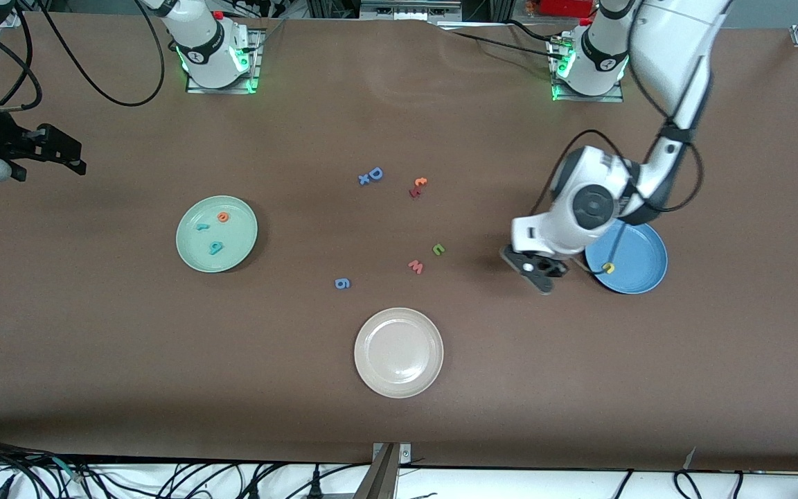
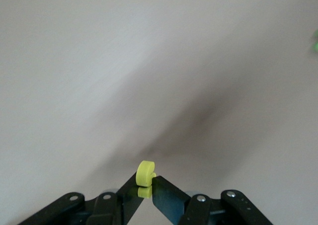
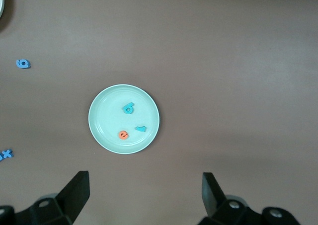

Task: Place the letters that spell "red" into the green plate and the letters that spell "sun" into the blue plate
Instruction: 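Carry the yellow 2 to the blue plate and lower it with the left gripper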

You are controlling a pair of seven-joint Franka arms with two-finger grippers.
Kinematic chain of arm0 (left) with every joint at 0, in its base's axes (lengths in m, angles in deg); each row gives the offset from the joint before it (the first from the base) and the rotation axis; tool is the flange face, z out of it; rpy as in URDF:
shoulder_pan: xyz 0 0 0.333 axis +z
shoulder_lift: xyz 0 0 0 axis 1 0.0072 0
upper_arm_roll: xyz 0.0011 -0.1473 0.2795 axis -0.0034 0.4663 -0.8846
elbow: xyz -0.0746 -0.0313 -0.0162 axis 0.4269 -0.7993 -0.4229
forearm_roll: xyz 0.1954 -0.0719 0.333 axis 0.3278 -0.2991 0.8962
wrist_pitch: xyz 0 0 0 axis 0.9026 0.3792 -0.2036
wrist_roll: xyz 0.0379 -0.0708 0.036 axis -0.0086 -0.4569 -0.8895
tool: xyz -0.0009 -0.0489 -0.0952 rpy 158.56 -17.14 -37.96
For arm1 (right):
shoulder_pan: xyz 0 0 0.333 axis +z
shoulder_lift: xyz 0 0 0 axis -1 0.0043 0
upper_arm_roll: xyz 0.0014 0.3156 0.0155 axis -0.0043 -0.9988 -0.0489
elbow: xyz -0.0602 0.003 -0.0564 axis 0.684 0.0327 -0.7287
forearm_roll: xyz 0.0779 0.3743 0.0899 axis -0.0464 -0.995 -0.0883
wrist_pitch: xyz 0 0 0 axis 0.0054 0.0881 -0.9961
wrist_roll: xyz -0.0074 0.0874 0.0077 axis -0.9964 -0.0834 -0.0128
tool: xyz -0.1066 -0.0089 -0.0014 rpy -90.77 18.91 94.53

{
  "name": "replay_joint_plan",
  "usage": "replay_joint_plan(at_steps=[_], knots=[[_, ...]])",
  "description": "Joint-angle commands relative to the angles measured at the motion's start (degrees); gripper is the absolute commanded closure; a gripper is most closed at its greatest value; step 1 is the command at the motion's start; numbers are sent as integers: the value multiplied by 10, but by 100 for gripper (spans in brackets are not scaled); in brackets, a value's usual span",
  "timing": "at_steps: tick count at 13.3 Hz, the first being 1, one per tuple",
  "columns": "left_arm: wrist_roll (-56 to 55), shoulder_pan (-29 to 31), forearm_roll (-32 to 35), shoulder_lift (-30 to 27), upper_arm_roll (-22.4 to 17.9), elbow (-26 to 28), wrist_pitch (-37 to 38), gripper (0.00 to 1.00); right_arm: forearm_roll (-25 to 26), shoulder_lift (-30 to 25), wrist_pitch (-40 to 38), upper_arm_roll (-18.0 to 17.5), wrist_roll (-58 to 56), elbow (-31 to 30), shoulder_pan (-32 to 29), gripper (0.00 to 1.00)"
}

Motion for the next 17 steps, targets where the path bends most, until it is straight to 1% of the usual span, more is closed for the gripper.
replay_joint_plan(at_steps=[1, 4, 6, 7, 8, 9, 10, 11, 12, 14, 16, 17], knots=[[65, 65, -19, -17, 3, 23, 21, 83, -13, 1, -5, -1, 23, 9, -9, 0], [141, 131, -14, -12, 2, 37, 20, 82, -13, 1, -6, -1, 23, 8, -9, 0], [191, 155, -14, -17, -10, 37, 23, 82, -13, 1, -5, -1, 24, 8, -9, 0], [195, 155, -14, -17, -11, 37, 23, 76, -13, 2, -3, -1, 31, 8, -9, 0], [183, 148, -20, -17, -9, 35, 23, 66, -13, 2, -2, -1, 43, 8, -9, 0], [149, 137, -20, -19, -3, 30, 23, 39, -13, 2, -3, -1, 62, 8, -9, 0], [101, 113, -19, -23, -1, 22, 23, 22, -13, 2, -5, -2, 74, 8, -9, 0], [75, 97, -12, -22, -2, 18, 20, 0, -14, 3, -7, -2, 74, 8, -9, 0], [69, 84, -12, -19, -2, 16, 15, 0, -12, 2, -7, -4, 74, 9, -8, 0], [66, 82, -13, -13, -2, 17, -15, 0, -12, 1, -7, -7, 75, 9, -7, 0], [66, 82, -13, -12, -3, 17, -23, 0, -12, 0, -7, -8, 73, 9, -7, 0], [67, 82, -13, -7, -3, 17, -42, 0, -12, -1, -7, -8, 74, 9, -6, 0]])
